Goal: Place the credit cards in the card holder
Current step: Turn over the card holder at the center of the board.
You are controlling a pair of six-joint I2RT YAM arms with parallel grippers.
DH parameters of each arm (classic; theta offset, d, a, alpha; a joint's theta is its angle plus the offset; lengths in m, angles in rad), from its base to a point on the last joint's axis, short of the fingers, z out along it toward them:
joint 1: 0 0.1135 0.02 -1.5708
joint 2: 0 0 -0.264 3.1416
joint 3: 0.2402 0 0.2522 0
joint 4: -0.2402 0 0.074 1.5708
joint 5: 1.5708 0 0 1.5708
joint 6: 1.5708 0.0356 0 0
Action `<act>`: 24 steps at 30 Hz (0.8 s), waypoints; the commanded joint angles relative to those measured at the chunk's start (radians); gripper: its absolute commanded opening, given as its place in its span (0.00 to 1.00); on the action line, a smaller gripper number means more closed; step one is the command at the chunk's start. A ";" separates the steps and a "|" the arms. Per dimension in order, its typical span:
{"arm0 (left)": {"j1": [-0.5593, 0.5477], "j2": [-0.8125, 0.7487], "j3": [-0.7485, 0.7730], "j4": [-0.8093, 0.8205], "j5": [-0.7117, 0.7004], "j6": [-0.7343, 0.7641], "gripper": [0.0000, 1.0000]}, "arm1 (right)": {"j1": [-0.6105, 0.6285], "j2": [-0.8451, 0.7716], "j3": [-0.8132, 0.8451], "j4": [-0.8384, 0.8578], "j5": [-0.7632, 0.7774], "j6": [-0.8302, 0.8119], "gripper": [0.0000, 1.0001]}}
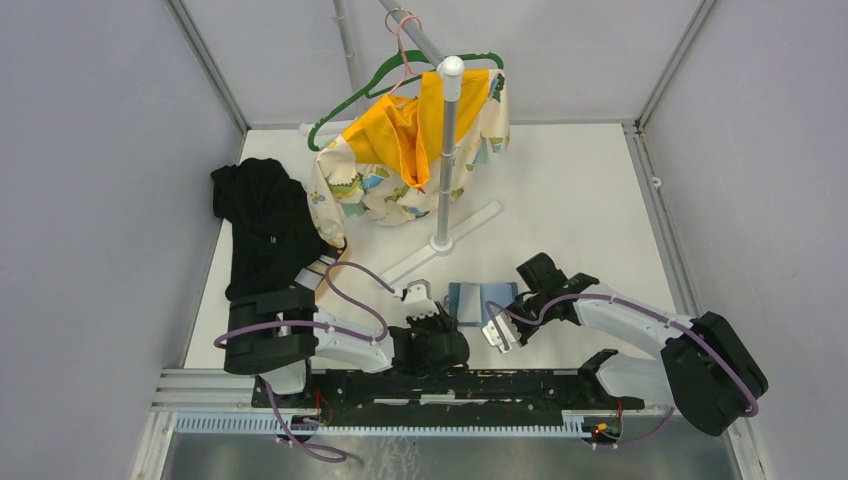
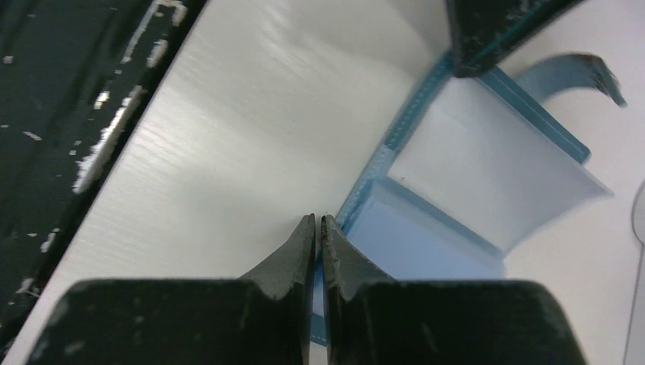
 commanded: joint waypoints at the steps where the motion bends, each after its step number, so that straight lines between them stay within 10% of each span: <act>1: 0.000 -0.022 -0.003 0.049 0.017 0.024 0.27 | 0.003 -0.040 0.012 0.110 0.091 0.136 0.12; 16: -0.002 -0.265 -0.098 0.052 0.178 0.203 0.45 | -0.014 -0.039 0.090 0.057 -0.108 0.249 0.15; 24: 0.003 -0.416 -0.112 0.013 0.203 0.508 0.84 | -0.039 -0.040 0.088 0.265 -0.061 0.598 0.19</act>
